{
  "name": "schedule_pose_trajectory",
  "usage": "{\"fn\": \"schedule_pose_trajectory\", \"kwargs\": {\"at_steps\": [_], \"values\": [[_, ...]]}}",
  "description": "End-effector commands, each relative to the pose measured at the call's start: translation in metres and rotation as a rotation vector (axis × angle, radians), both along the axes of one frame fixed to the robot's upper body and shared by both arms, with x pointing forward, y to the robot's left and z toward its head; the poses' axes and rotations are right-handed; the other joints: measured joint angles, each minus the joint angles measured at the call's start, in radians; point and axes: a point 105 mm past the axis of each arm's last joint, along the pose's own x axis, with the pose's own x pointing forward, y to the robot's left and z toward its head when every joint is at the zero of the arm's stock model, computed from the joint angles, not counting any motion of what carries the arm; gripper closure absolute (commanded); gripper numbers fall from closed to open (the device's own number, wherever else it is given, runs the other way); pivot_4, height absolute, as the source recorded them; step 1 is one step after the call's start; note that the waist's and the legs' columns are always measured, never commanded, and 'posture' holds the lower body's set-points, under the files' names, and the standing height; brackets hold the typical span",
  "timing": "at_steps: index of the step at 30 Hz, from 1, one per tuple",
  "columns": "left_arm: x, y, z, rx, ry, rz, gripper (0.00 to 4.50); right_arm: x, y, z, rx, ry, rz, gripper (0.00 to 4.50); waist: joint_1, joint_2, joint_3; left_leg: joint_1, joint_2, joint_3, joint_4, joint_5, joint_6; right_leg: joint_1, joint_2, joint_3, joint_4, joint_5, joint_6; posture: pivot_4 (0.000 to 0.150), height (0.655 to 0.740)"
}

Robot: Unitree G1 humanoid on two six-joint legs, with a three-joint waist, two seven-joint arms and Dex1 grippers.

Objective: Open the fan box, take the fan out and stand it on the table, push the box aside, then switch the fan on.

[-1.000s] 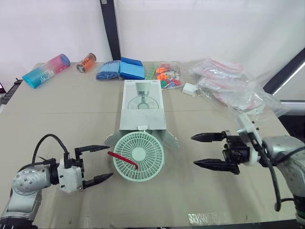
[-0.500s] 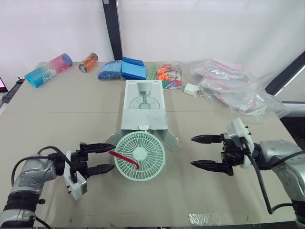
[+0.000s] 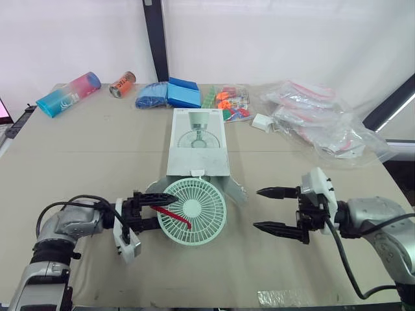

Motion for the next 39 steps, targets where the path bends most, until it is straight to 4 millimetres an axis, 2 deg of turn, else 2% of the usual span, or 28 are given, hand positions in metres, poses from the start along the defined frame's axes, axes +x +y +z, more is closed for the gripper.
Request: {"fn": "schedule_pose_trajectory", "kwargs": {"at_steps": [1, 13, 14, 16, 17, 19, 28, 34, 39], "values": [[0.008, 0.003, 0.01, -0.001, -0.058, 0.005, 0.0, -0.003, 0.002, 0.014, 0.007, -0.073, 0.002, 0.03, 0.0, 0.0, 0.0, 0.0, 0.0, 0.0, 0.0, 0.0, 0.0, 0.0, 0.0, 0.0, 0.0, 0.0, 0.0, 0.15, 0.74], [0.002, -0.003, 0.002, 0.007, -0.093, -0.048, 0.0, -0.002, 0.004, 0.017, -0.001, -0.093, -0.005, 0.03, 0.0, 0.0, 0.0, 0.0, 0.0, 0.0, 0.001, 0.0, 0.0, 0.0, 0.0, 0.0, 0.001, 0.002, -0.001, 0.15, 0.74], [0.003, -0.003, 0.0, 0.006, -0.089, -0.044, 0.39, -0.001, 0.004, 0.017, -0.001, -0.095, -0.006, 0.0, 0.0, 0.0, 0.0, 0.0, 0.0, 0.0, 0.001, 0.0, 0.0, 0.0, 0.0, 0.0, 0.001, 0.002, -0.001, 0.15, 0.74], [0.004, -0.003, -0.002, 0.008, -0.089, -0.041, 0.75, -0.001, 0.004, 0.018, -0.003, -0.097, -0.007, 0.0, 0.0, 0.0, 0.0, 0.0, 0.0, 0.0, 0.002, 0.0, 0.0, 0.0, 0.0, 0.0, 0.002, 0.002, -0.001, 0.15, 0.74], [0.004, -0.003, -0.003, 0.009, -0.094, -0.042, 1.34, -0.001, 0.005, 0.018, -0.003, -0.097, -0.007, 0.0, 0.0, 0.0, 0.0, 0.0, 0.0, 0.0, 0.002, 0.0, 0.0, 0.0, 0.0, 0.0, 0.002, 0.002, -0.002, 0.15, 0.74], [0.005, -0.003, -0.003, 0.009, -0.107, -0.04, 1.69, -0.001, 0.005, 0.018, -0.003, -0.098, -0.005, 0.0, 0.0, 0.0, 0.0, 0.0, 0.0, 0.0, 0.002, 0.0, 0.0, 0.0, 0.0, 0.0, 0.002, 0.003, -0.002, 0.15, 0.74], [0.006, 0.001, -0.01, 0.009, -0.149, -0.032, 1.69, 0.001, 0.008, 0.018, 0.0, -0.104, 0.006, 0.0, 0.0, -0.002, -0.002, 0.001, 0.0, 0.001, 0.003, 0.0, 0.0, 0.0, -0.001, 0.001, 0.003, 0.004, -0.002, 0.15, 0.74], [-0.007, -0.003, -0.014, -0.041, -0.202, -0.096, 1.69, 0.003, 0.01, 0.019, -0.001, -0.112, 0.012, 0.0, 0.0, -0.003, -0.003, 0.001, 0.0, 0.001, 0.003, 0.0, 0.0, 0.0, -0.001, 0.001, 0.004, 0.004, -0.002, 0.15, 0.74], [-0.008, -0.005, -0.014, -0.074, -0.255, -0.115, 1.69, 0.004, 0.01, 0.019, -0.001, -0.115, 0.015, 0.0, 0.0, -0.004, -0.003, 0.0, 0.0, 0.001, 0.003, 0.0, 0.001, 0.0, -0.002, 0.002, 0.005, 0.004, -0.002, 0.15, 0.74]]}}
